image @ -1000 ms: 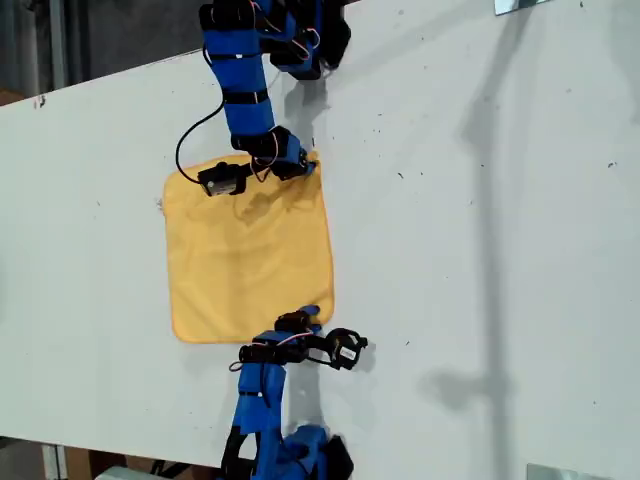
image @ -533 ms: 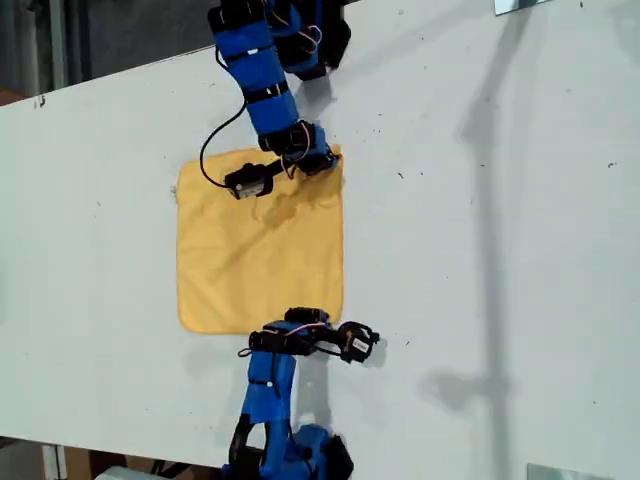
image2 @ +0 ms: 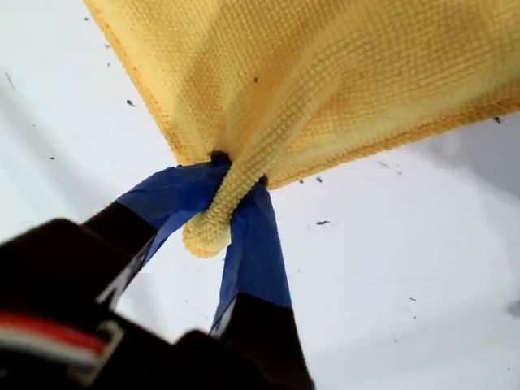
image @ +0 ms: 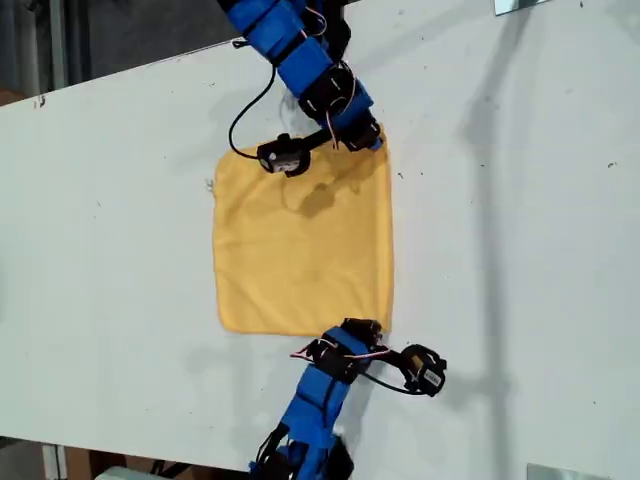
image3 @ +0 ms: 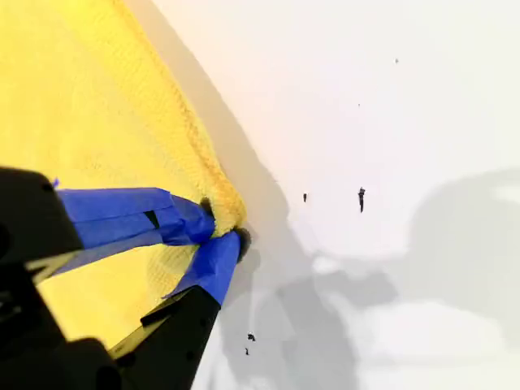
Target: Grasp corners of a square towel and fold twice.
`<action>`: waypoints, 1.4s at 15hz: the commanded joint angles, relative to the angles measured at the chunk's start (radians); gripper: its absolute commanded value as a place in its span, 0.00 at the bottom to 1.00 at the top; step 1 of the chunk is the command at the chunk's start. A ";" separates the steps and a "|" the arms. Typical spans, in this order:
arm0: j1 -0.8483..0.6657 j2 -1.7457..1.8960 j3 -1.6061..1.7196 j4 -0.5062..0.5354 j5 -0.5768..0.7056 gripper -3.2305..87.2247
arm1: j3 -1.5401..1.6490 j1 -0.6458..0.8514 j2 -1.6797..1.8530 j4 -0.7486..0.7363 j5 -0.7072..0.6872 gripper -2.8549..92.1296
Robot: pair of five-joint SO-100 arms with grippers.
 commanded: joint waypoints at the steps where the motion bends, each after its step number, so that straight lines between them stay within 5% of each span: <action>1: 0.041 0.009 -0.130 0.097 -0.008 0.03 | -0.170 -0.057 -0.040 0.117 0.029 0.03; 3: -0.054 0.025 -0.284 0.307 0.040 0.03 | -0.276 0.040 -0.011 0.255 -0.057 0.03; 10: -0.744 0.186 -0.482 0.362 0.747 0.03 | -0.285 1.029 0.341 0.268 -0.802 0.03; 15: -1.241 0.141 -0.529 0.232 1.019 0.03 | -0.469 1.486 0.109 0.081 -1.020 0.03; 21: -1.516 -0.270 -0.667 0.006 1.132 0.03 | -0.810 1.660 -0.586 -0.149 -1.065 0.03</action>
